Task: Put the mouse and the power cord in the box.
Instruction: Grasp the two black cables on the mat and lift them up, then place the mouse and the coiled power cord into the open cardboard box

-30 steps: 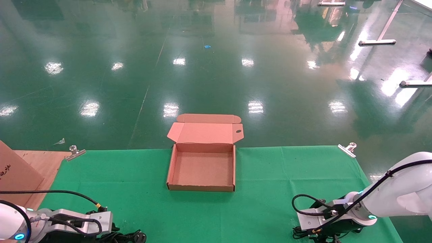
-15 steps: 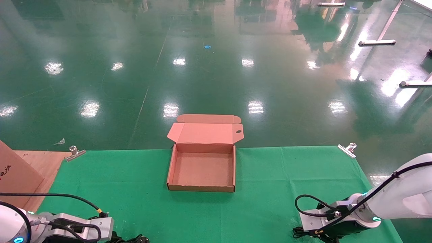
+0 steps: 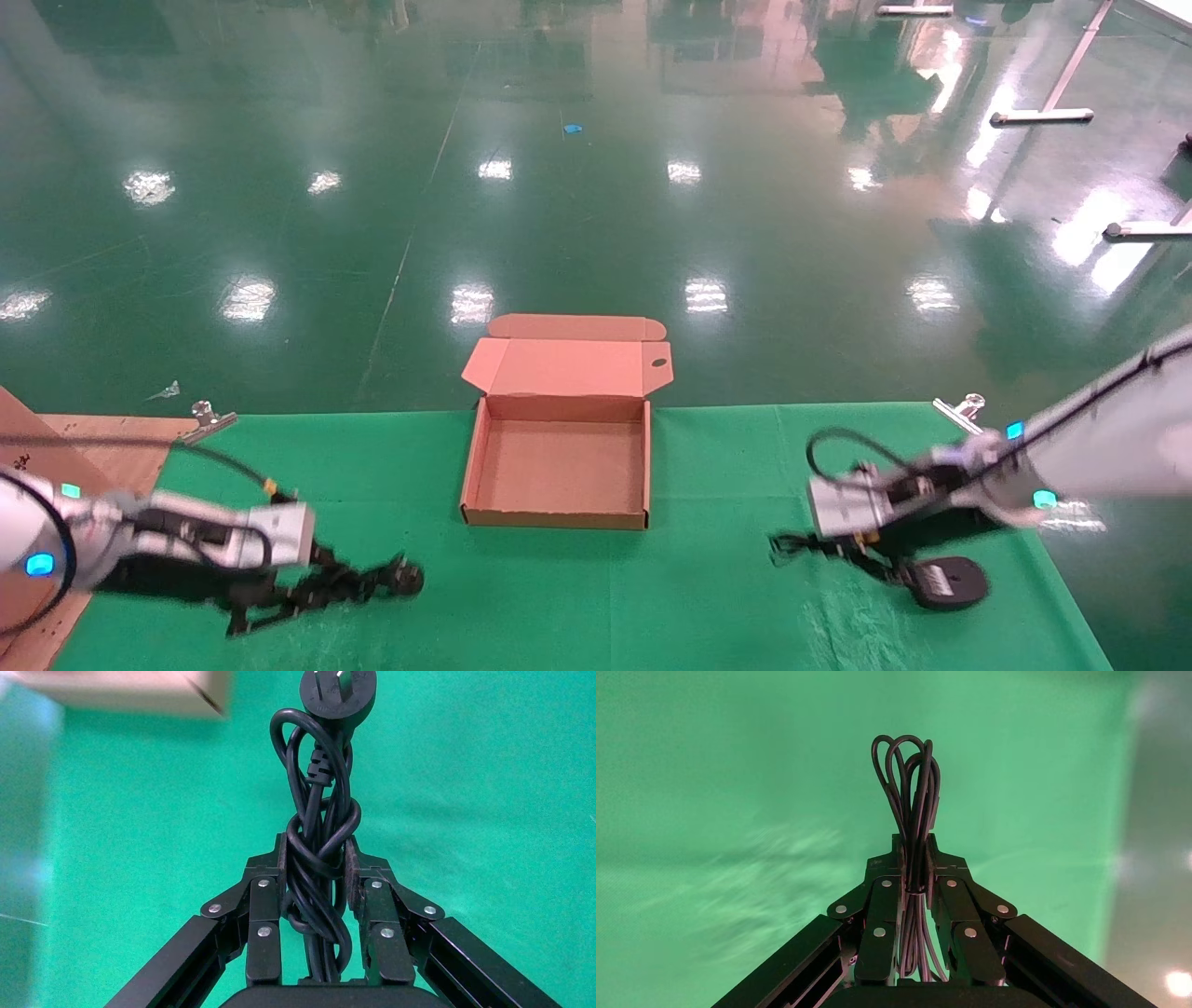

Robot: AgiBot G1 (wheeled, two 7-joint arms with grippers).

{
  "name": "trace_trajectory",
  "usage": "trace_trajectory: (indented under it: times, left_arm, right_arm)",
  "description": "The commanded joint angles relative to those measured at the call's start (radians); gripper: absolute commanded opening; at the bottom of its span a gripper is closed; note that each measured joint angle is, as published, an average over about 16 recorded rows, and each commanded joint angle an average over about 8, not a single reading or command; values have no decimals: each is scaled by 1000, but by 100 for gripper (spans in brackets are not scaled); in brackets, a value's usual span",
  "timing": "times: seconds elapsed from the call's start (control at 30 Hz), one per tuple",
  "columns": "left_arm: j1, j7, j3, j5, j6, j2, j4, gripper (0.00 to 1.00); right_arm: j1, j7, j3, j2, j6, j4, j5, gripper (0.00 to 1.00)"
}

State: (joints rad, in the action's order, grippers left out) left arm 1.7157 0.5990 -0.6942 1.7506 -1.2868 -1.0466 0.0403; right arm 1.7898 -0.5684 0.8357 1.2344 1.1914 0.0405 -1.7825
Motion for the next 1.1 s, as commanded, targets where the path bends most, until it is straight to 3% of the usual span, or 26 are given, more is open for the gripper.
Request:
trace_trajectory:
  times: [0.03, 0.2, 0.57, 0.8, 1.1]
  left_arm:
    - [26, -1, 3, -4, -11, -2, 6, 0]
    - [95, -3, 11, -14, 38, -40, 24, 0]
    - [260, 1, 36, -37, 259, -131, 52, 0]
    - [284, 22, 55, -63, 338, -185, 29, 0]
    - [246, 75, 74, -90, 389, -226, 0, 0]
  right_arm:
    - [28, -1, -9, 1, 26, 6, 13, 0]
    - [101, 11, -26, 42, 12, 23, 37, 0]
    - [252, 61, -64, 119, -144, 83, 92, 0]
    - [220, 88, -41, 135, -213, 207, 129, 0]
    - [165, 164, 45, 136, -234, 303, 190, 0]
